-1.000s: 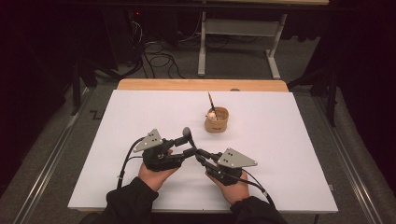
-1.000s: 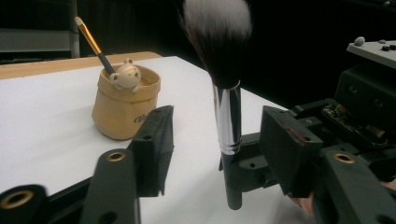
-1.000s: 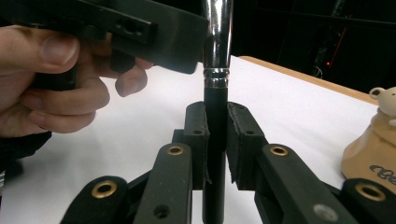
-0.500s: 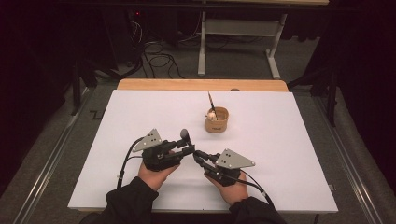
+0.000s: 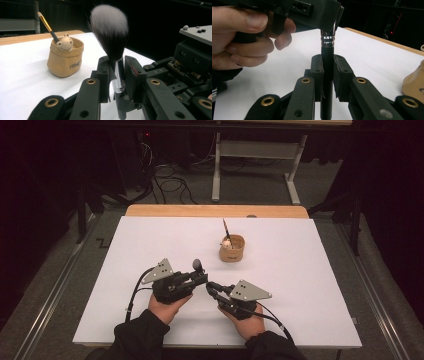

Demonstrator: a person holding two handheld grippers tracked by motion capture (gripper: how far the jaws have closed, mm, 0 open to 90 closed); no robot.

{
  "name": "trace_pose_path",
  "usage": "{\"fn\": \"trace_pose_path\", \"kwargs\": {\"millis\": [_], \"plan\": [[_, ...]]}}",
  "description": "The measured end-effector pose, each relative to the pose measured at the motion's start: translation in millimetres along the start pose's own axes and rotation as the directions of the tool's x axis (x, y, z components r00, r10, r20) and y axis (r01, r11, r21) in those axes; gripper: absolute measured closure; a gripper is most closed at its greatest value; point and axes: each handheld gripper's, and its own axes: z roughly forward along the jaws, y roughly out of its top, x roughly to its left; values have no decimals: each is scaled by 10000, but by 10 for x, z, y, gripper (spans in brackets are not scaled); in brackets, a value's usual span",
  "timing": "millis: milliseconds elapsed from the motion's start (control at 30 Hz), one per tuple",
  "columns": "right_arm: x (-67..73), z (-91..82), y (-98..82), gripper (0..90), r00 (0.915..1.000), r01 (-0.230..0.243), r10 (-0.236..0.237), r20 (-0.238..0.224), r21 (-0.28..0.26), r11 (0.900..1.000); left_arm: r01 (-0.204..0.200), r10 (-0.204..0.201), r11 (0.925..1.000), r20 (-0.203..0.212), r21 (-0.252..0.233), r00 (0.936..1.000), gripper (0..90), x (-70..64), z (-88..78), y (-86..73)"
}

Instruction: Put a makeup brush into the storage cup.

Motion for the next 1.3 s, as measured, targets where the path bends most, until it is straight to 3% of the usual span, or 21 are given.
{"fn": "trace_pose_path", "kwargs": {"millis": [467,667,967,1300], "plan": [[13,1,14,797,10000,10,-10,16,-51,10000,-66,69,9999,166,-160,9998,781,-36,-9,9],[0,-2,24,730,9997,-214,214,80,-84,9997,-240,241,9997,160,-107,9996,782,-62,0,9],[5,9,24,696,9997,-210,210,137,-6,9998,-701,701,9973,-1,196,9975,782,-101,19,2],[22,18,32,706,9996,-218,217,159,8,9998,-1362,1381,9889,-296,594,9900,782,-165,67,-24]]}}
